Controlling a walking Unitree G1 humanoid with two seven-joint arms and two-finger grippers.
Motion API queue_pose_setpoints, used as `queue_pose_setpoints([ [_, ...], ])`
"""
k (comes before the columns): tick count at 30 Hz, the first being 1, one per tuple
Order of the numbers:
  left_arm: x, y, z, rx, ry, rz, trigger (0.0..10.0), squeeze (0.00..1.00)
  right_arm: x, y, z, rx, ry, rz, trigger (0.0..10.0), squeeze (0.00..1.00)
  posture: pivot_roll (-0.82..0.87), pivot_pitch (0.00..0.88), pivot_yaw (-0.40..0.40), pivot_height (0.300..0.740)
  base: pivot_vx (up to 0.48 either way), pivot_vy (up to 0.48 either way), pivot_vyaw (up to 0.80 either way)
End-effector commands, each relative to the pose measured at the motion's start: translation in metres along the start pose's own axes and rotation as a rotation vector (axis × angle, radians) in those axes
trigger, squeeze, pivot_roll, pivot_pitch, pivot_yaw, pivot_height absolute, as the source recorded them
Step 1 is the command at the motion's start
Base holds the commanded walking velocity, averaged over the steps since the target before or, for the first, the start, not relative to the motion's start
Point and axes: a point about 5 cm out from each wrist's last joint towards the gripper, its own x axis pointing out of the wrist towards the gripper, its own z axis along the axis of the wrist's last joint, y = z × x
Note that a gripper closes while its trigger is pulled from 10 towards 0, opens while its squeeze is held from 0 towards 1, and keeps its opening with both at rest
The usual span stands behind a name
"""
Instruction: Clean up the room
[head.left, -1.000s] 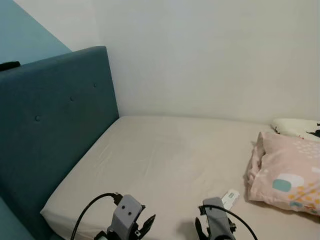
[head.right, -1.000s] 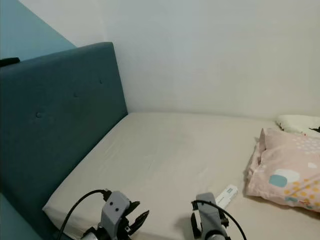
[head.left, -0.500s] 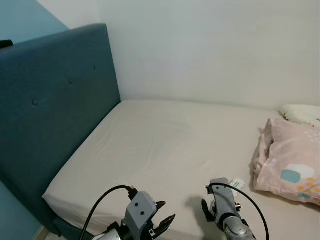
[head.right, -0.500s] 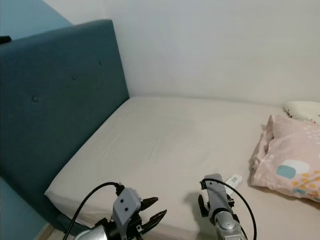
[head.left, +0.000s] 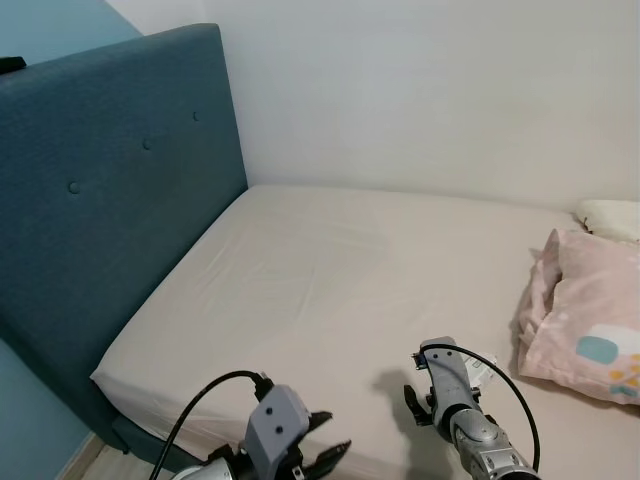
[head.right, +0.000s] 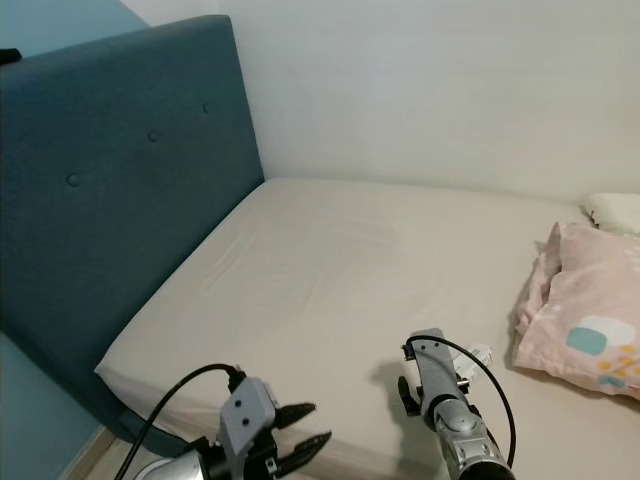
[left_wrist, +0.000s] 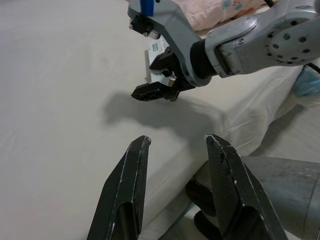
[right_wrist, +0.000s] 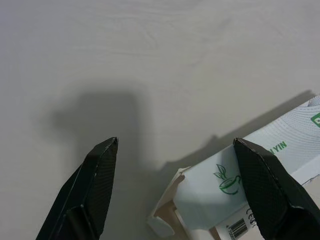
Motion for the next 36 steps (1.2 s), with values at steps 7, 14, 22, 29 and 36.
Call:
queue_pose_setpoints([
  [7,-0.001,0.003,0.004,-0.013,-0.009,-0.017,10.0,0.0,-0.003,-0.029,-0.002,0.101,0.005,-0.253,10.0,0.0,0.09,0.337,0.038,0.61,0.0,0.0,0.0],
  [14,0.004,-0.002,0.013,-0.01,-0.041,-0.079,10.0,0.0,-0.004,-0.042,-0.002,0.093,0.049,-0.397,10.0,0.0,0.09,0.336,0.04,0.61,0.0,0.0,0.0],
  [22,0.007,-0.004,0.013,0.022,-0.033,-0.113,10.0,0.0,-0.003,-0.041,-0.008,0.153,0.124,-0.368,10.0,0.0,0.1,0.337,0.04,0.61,0.0,0.0,0.0],
  [29,0.004,0.002,0.019,0.037,-0.04,-0.1,10.0,0.0,0.003,-0.044,0.027,-0.108,-0.018,-0.144,10.0,0.0,0.1,0.336,0.029,0.61,0.0,0.0,0.0],
  [36,0.001,-0.001,0.018,0.035,-0.039,-0.099,10.0,0.0,0.0,-0.056,0.054,-0.362,-0.087,0.082,10.0,0.0,0.09,0.334,0.027,0.61,0.0,0.0,0.0],
])
